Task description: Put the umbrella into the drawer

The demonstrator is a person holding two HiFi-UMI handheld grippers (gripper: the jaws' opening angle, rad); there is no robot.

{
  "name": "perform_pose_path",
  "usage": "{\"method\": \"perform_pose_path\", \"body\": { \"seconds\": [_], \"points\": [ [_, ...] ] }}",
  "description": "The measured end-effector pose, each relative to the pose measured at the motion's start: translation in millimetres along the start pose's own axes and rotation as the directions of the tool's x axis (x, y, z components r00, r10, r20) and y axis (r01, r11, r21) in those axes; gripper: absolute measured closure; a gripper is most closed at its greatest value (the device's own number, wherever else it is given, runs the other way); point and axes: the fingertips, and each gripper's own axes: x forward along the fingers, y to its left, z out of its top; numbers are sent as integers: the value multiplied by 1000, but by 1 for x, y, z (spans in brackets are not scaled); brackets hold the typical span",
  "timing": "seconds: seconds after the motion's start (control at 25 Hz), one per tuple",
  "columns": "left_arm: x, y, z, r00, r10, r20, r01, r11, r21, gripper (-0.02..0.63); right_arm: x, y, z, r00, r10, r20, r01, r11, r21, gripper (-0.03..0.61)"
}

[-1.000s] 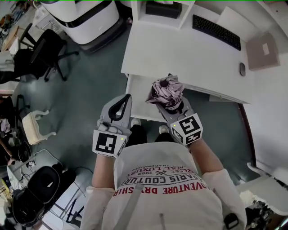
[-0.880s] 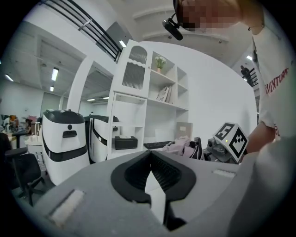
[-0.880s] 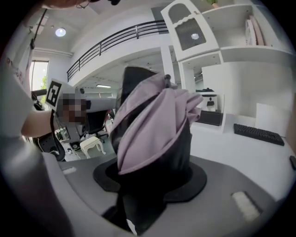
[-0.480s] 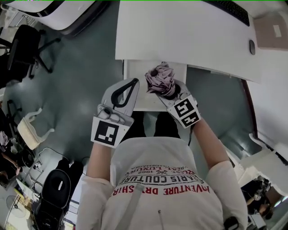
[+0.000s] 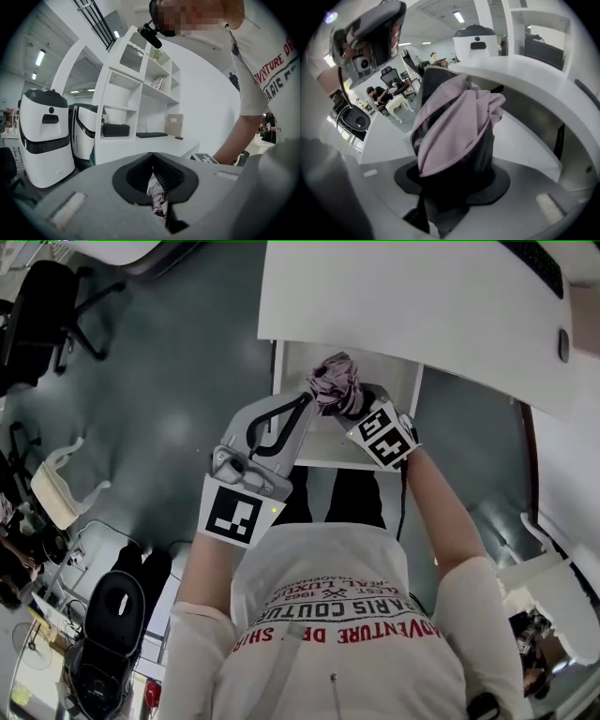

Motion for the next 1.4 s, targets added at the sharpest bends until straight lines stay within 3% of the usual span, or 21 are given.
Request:
{"method": "perform_pose_path", "body": {
  "seconds": [0.24,0.64,0.8,0.92,1.12,1.32,1.4],
  "points": [
    [-3,4,-28,999,4,-38,-6,1000,-29,607,47,1,-33,990,40,-132,-48,997,-61,371],
    [0,0,-41,998,-23,-50,22,999,-34,607,81,-1,-58,979,49,-199,-55,998,-27,354],
    [1,1,-37,998,-34,-52,33,999,-22,607,78,-15,-48,989,25,-148,-10,995,101,282],
    [0,2,-34,998,-35,-54,34,999,-18,606,71,-25,-40,996,0,-90,12,990,141,229],
    [-3,3,-21,999,-31,-44,30,999,-24,607,44,-26,-23,998,-36,-49,43,986,162,227],
    [-5,6,4,1000,-21,-19,20,999,-27,607,-5,-28,23,992,-85,92,52,949,312,248],
    [-7,3,15,1000,-19,-11,19,1000,-19,607,-29,-31,40,977,-148,151,95,945,313,365]
  ]
}}
